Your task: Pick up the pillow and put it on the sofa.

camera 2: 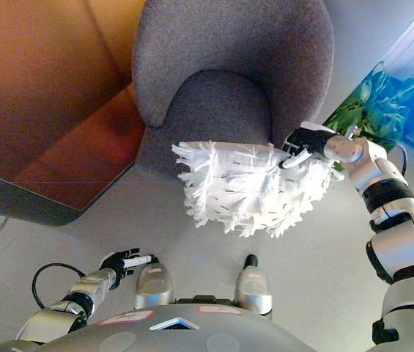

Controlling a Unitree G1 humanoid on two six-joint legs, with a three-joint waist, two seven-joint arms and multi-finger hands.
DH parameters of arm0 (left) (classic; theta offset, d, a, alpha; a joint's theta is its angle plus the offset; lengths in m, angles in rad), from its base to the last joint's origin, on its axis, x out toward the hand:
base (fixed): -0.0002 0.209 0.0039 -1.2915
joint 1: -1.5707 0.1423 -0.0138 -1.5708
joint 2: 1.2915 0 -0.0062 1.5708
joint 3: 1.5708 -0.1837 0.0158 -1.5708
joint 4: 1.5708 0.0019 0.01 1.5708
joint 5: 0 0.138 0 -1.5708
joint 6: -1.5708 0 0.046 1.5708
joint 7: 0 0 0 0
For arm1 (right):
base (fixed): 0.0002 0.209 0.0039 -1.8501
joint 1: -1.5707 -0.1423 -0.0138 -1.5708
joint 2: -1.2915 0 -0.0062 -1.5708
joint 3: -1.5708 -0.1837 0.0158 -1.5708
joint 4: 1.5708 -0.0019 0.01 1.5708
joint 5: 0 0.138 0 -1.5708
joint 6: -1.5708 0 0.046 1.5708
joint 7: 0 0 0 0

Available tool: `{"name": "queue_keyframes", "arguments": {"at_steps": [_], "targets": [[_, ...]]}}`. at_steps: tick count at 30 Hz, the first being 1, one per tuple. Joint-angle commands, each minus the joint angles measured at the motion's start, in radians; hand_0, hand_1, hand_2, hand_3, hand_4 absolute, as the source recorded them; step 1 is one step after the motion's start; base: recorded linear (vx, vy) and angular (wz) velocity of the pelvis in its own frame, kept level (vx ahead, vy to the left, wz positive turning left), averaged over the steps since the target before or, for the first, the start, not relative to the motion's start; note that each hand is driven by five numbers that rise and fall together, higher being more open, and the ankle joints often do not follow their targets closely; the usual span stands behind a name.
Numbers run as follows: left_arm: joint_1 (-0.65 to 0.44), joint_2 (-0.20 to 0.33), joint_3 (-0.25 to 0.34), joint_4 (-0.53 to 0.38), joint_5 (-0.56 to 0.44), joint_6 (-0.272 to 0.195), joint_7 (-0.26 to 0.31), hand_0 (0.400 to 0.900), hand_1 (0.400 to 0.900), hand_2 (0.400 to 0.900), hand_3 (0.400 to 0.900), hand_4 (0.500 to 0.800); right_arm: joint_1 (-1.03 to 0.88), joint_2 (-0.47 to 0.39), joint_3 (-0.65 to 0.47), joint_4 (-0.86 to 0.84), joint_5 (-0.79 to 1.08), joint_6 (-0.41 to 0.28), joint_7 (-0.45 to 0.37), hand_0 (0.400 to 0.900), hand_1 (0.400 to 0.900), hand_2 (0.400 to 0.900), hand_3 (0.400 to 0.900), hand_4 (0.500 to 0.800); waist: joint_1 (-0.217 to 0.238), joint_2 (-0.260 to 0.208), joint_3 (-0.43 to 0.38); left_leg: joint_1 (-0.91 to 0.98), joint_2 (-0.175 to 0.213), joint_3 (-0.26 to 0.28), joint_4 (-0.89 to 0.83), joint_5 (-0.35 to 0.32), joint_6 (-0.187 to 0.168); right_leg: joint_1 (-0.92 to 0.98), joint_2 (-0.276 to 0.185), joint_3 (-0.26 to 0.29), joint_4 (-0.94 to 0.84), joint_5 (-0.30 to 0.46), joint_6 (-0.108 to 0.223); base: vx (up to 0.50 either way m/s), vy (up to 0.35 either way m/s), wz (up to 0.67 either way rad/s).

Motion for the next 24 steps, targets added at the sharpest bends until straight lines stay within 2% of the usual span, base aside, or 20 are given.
{"name": "queue_keyframes", "arguments": {"at_steps": [1, 2, 3, 5, 6, 8, 9, 11, 13, 16, 20, 24], "targets": [[0.085, 0.098, -0.014, 0.042, -0.021, -0.028, 0.014, 0.900, 0.900, 0.900, 0.900, 0.800, -0.274, -0.038, -0.015, -0.023, 0.147, -0.046, -0.026, 0.400, 0.400, 0.400, 0.400, 0.500, 0.088, -0.065, -0.091, -0.013, 0.044, -0.018, 0.229, 0.213, 0.111, -0.046, -0.010, -0.001, -0.007, 0.066, -0.081, 0.29, -0.207, 0.12], [0.090, 0.090, -0.017, 0.038, -0.016, -0.036, 0.004, 0.900, 0.900, 0.900, 0.900, 0.800, -0.272, -0.045, -0.013, -0.023, 0.141, -0.045, -0.031, 0.400, 0.400, 0.400, 0.400, 0.500, 0.100, -0.064, -0.085, -0.050, 0.014, -0.016, 0.228, 0.204, 0.123, -0.015, -0.006, -0.022, -0.021, 0.053, -0.087, 0.31, -0.083, 0.35], [0.093, 0.084, -0.031, 0.028, -0.010, -0.038, -0.009, 0.900, 0.900, 0.900, 0.900, 0.800, -0.272, -0.068, -0.010, -0.027, 0.162, -0.029, -0.034, 0.400, 0.400, 0.400, 0.400, 0.500, 0.115, -0.056, -0.079, -0.072, -0.038, 0.012, 0.160, 0.188, 0.124, 0.021, -0.005, -0.063, -0.041, 0.043, -0.082, 0.28, 0.005, 0.46], [0.090, 0.074, -0.059, 0.020, 0.005, -0.019, -0.017, 0.900, 0.900, 0.900, 0.900, 0.800, -0.288, -0.095, -0.014, -0.019, 0.155, -0.020, -0.038, 0.400, 0.400, 0.400, 0.400, 0.500, 0.140, -0.027, -0.072, -0.097, -0.120, 0.057, -0.027, 0.214, 0.105, 0.064, 0.007, -0.135, -0.064, 0.028, -0.069, 0.28, 0.058, 0.37], [0.093, 0.073, -0.060, 0.021, 0.018, -0.019, -0.016, 0.900, 0.900, 0.900, 0.900, 0.800, -0.293, -0.096, -0.019, -0.012, 0.171, -0.026, -0.035, 0.400, 0.400, 0.400, 0.400, 0.500, 0.143, -0.023, -0.074, -0.100, -0.124, 0.059, -0.064, 0.222, 0.109, 0.064, 0.011, -0.129, -0.056, 0.021, -0.066, 0.28, 0.019, 0.16], [0.098, 0.082, -0.059, 0.016, 0.042, 0.004, -0.024, 0.900, 0.900, 0.900, 0.900, 0.800, -0.288, -0.110, -0.038, -0.033, 0.212, -0.026, -0.018, 0.400, 0.400, 0.400, 0.400, 0.500, 0.150, -0.024, -0.077, -0.082, -0.155, 0.001, -0.068, 0.201, 0.125, 0.073, 0.006, -0.116, -0.048, 0.010, -0.064, 0.28, -0.009, 0.06], [0.099, 0.089, -0.061, 0.015, 0.048, 0.013, -0.026, 0.900, 0.900, 0.900, 0.900, 0.800, -0.296, -0.120, -0.038, -0.038, 0.240, -0.030, -0.003, 0.400, 0.400, 0.400, 0.400, 0.500, 0.145, -0.026, -0.091, -0.061, -0.163, 0.001, -0.099, 0.192, 0.132, 0.070, 0.010, -0.110, -0.054, 0.010, -0.063, 0.27, -0.011, 0.19], [0.099, 0.097, -0.066, 0.019, 0.055, 0.025, -0.027, 0.900, 0.900, 0.900, 0.900, 0.800, -0.312, -0.145, -0.046, -0.027, 0.267, -0.043, 0.026, 0.400, 0.400, 0.400, 0.400, 0.500, 0.144, -0.028, -0.108, -0.028, -0.155, 0.013, -0.160, 0.203, 0.124, 0.083, 0.014, -0.127, -0.072, 0.012, -0.061, 0.23, -0.038, 0.23], [0.110, 0.097, -0.062, 0.044, 0.054, 0.014, -0.016, 0.900, 0.900, 0.900, 0.900, 0.800, -0.341, -0.159, -0.047, 0.034, 0.283, -0.094, 0.076, 0.400, 0.400, 0.400, 0.400, 0.500, 0.158, -0.033, -0.126, -0.011, -0.156, -0.009, -0.215, 0.214, 0.117, 0.100, 0.020, -0.134, -0.099, 0.012, -0.054, 0.24, -0.064, 0.17], [0.134, 0.110, -0.049, 0.061, 0.065, -0.003, -0.028, 0.900, 0.900, 0.900, 0.900, 0.800, -0.395, -0.173, -0.016, 0.074, 0.285, -0.124, 0.142, 0.400, 0.400, 0.400, 0.400, 0.500, 0.177, -0.032, -0.144, 0.008, -0.149, -0.010, -0.284, 0.240, 0.106, 0.124, 0.026, -0.164, -0.132, 0.012, -0.051, 0.18, -0.033, 0.17], [0.151, 0.119, -0.026, 0.071, 0.067, -0.007, -0.035, 0.900, 0.900, 0.900, 0.900, 0.800, -0.452, -0.182, 0.034, 0.089, 0.268, -0.101, 0.169, 0.400, 0.400, 0.400, 0.400, 0.500, 0.197, -0.031, -0.159, 0.016, -0.149, -0.028, -0.326, 0.258, 0.104, 0.143, 0.035, -0.190, -0.144, 0.002, -0.055, 0.14, -0.022, 0.21], [0.172, 0.126, -0.009, 0.086, 0.091, -0.024, -0.038, 0.900, 0.900, 0.900, 0.900, 0.800, -0.496, -0.177, 0.047, 0.142, 0.259, -0.048, 0.137, 0.400, 0.400, 0.400, 0.400, 0.500, 0.219, -0.035, -0.162, 0.016, -0.146, -0.044, -0.329, 0.262, 0.101, 0.157, 0.049, -0.211, -0.134, -0.020, -0.069, 0.15, -0.038, 0.26]]}}
